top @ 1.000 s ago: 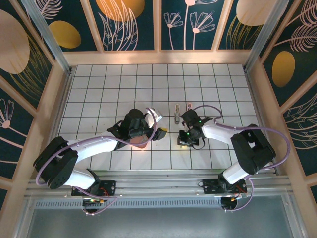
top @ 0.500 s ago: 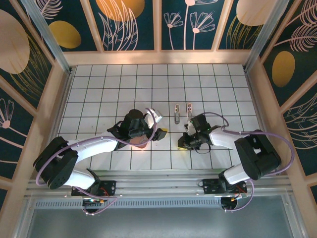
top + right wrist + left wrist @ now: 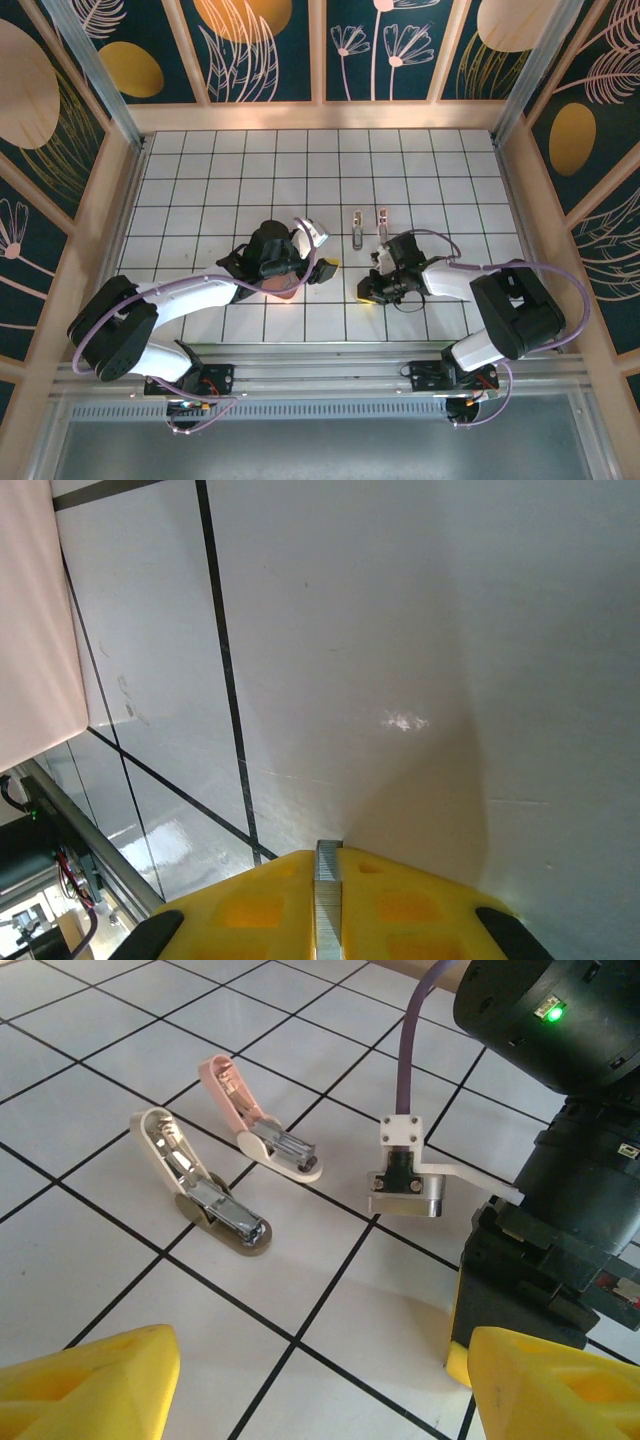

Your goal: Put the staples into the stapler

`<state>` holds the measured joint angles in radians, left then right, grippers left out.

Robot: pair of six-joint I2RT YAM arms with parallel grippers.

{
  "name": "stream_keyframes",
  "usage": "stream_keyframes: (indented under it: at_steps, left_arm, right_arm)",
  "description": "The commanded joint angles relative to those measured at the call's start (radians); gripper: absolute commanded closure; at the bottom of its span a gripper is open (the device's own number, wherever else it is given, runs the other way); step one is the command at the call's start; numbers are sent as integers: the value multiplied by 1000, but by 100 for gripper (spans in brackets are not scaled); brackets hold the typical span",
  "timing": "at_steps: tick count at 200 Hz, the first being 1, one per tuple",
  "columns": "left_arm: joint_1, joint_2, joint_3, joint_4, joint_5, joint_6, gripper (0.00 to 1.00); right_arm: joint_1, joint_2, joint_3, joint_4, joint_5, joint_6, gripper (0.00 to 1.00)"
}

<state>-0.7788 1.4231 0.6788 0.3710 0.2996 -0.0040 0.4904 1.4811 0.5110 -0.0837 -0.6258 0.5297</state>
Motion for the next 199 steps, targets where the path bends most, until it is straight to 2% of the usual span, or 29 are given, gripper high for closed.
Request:
stream_keyframes:
  at_steps: [1, 84, 116, 161, 199]
  left_arm:
    - [5, 14, 5, 38, 26, -4, 24]
    - [5, 14, 4, 31, 25, -5, 24]
    - [4, 12, 5, 31, 23, -6, 24]
    - [4, -5, -11, 59, -13, -54, 24]
    - [4, -66, -56, 107, -101, -104, 21]
  right_arm:
    - [-11, 15, -19, -80, 96, 6, 83]
    - [-28, -26, -28, -120, 139, 28, 80]
    - [-27, -56, -8, -149, 150, 29, 74]
    - [-13, -113, 89, -277, 211, 26, 68]
    - [45, -111, 210, -423, 323, 59, 65]
